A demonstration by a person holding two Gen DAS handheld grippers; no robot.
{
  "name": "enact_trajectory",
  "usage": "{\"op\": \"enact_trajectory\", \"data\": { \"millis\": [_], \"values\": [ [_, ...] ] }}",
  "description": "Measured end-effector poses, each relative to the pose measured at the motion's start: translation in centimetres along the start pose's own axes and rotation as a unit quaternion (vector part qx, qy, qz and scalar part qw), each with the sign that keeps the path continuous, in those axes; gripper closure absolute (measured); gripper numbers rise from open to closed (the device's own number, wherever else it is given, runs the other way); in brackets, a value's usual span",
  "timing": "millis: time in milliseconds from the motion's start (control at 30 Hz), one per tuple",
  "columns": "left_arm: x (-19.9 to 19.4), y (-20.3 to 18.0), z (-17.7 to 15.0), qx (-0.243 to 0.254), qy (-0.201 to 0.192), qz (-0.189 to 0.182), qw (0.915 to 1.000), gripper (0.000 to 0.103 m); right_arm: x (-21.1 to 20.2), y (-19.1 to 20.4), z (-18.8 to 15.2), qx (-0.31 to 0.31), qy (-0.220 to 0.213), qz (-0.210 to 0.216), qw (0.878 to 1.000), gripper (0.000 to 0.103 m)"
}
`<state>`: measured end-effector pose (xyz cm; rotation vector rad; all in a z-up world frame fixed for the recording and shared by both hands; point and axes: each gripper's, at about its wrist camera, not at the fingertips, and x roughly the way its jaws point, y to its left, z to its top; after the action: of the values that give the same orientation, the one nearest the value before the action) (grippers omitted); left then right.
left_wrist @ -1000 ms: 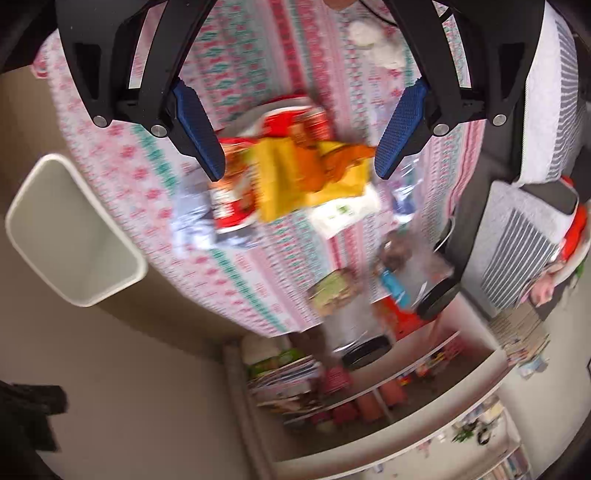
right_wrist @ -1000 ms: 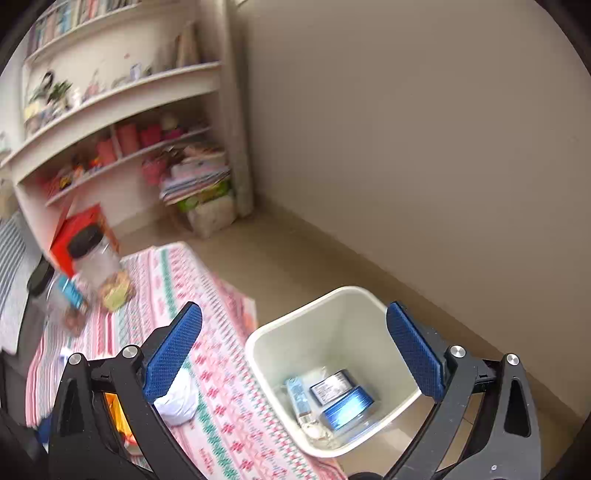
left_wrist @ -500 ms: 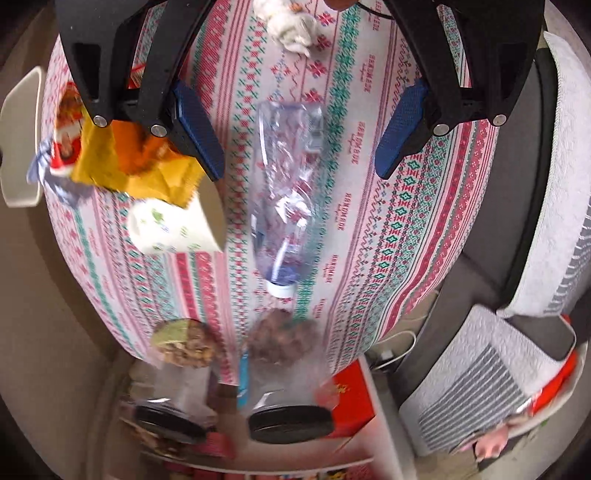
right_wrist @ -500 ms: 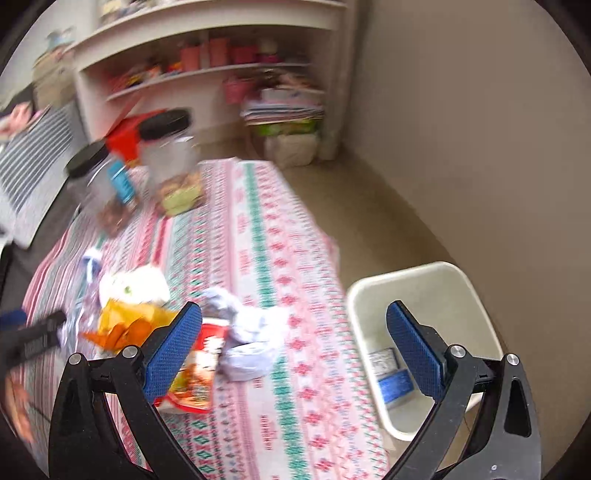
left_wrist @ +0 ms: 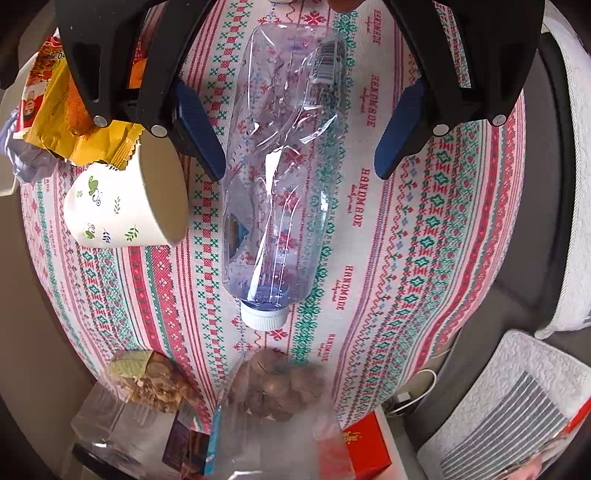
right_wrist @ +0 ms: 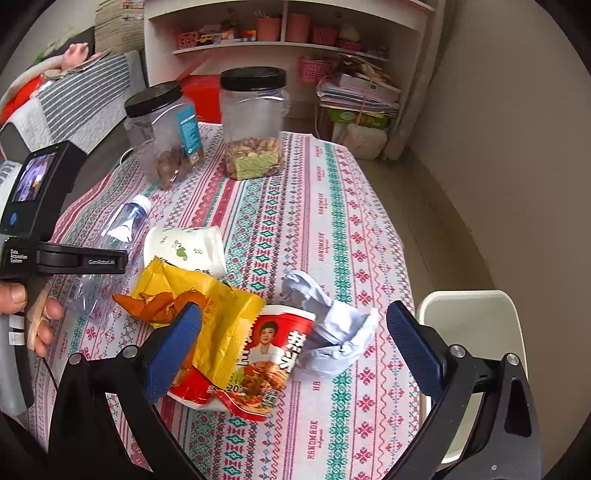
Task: Collect trash
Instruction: 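Grasp the plastic water bottle with the left tool while the right tool grasps the paper cup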
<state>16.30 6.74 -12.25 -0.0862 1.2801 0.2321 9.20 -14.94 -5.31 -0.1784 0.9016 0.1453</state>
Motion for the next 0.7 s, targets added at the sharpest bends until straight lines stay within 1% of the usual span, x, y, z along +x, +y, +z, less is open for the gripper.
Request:
{"op": "enact_trajectory", "data": {
  "millis": [67,200,267,367,467,533,600,700],
  "values": [
    [0.3,-0.1,-0.1,0.009,0.007,-0.008,0.9999,0.039,0.3,0.4,0.2,0.000,0.003,0.011,1.000,0.007],
    [-0.7,0.1,-0.4,0.017,-0.004,-0.010,0.9998,0.042,0.8,1.5,1.0,0.002,0.007,0.025,1.000,0.007],
    [-1.9,0.4,-0.8,0.017,-0.013,-0.016,0.9996,0.042,1.2,2.1,1.3,0.002,0.010,0.032,0.999,0.007],
    [-4.2,1.3,-1.5,0.011,-0.037,-0.014,0.9991,0.042,2.2,3.6,2.2,0.003,0.028,0.051,0.998,0.007],
    [-6.2,2.4,-2.4,0.007,-0.062,-0.004,0.9980,0.043,3.2,5.3,3.3,0.006,0.040,0.057,0.998,0.007],
    [-7.2,3.3,-2.7,0.001,-0.071,-0.009,0.9974,0.043,4.3,7.1,4.3,-0.008,0.053,0.051,0.997,0.007],
    [-8.0,4.5,-2.9,-0.004,-0.073,-0.018,0.9972,0.043,5.5,8.6,5.0,-0.032,0.063,0.032,0.997,0.007],
    [-8.4,6.2,-2.9,-0.013,-0.077,-0.011,0.9969,0.043,7.3,9.6,5.5,-0.050,0.080,0.016,0.995,0.007]
  ]
}}
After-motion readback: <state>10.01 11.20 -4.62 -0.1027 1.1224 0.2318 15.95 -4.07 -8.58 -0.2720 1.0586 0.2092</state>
